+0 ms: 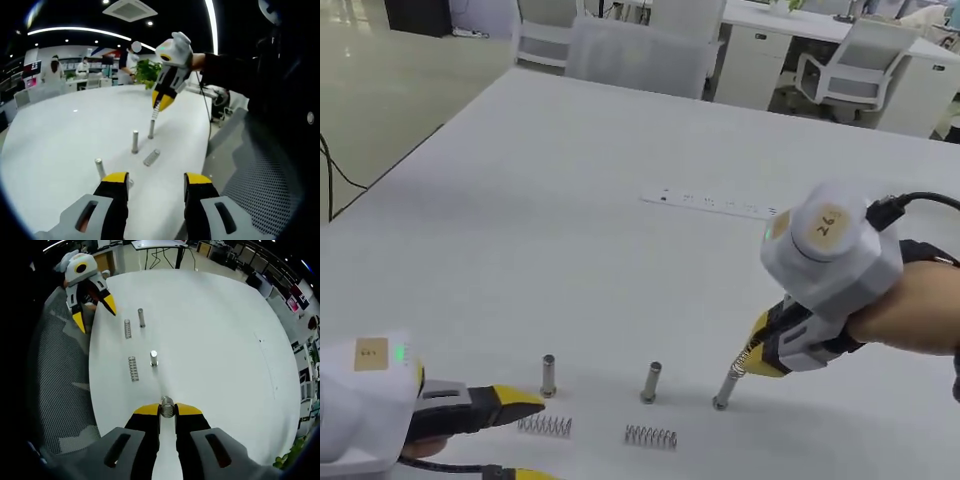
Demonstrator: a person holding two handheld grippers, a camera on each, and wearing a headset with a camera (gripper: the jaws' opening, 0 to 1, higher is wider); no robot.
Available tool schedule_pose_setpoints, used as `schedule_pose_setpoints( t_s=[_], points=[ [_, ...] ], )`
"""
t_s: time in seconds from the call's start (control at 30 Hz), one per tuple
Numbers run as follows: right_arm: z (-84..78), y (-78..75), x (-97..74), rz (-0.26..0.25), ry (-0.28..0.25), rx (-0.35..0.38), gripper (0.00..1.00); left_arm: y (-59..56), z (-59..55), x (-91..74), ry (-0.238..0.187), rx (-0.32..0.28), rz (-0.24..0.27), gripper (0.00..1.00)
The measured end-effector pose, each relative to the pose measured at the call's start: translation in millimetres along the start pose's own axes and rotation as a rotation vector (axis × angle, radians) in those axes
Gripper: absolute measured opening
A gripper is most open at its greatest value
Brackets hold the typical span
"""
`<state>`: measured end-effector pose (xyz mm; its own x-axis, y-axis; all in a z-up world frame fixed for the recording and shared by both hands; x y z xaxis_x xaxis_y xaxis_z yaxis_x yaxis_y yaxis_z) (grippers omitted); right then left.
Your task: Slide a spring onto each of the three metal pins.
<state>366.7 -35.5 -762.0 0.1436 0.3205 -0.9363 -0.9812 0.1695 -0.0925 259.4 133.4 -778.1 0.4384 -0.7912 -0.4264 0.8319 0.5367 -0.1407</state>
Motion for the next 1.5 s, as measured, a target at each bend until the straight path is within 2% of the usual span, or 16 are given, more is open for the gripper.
schedule_pose_setpoints(
  t_s=[0.5,0.77,1.5],
  points=[
    [-2.5,-2.3,9.8,0.022,0.027,-0.009,0.08,3.1,1.1,-0.8,-0.006,-0.008,0.015,0.37],
    [-6.8,-1.0,22.3,0.045,0.044,-0.003,0.08,4.1,0.9,-0.9,-0.005,-0.01,0.02,0.37],
    [-14.6,1.1,50.5,0.046,0.08,0.009,0.08,3.9,-0.4,-1.0,0.003,-0.007,0.022,0.37]
  ],
)
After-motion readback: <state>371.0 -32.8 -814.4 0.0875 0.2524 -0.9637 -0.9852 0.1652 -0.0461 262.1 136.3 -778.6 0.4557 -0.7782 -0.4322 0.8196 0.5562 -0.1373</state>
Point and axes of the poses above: the centre of the closed fingertips' face, and the gripper's own axes: x roughly forward along the fingers, y roughly to its left, z roughly out of its top, the point moved 2 cm from there along -x, roughly backward along the fingers, and after that the axes turned 1 degree about y, right-handed, at the moved point
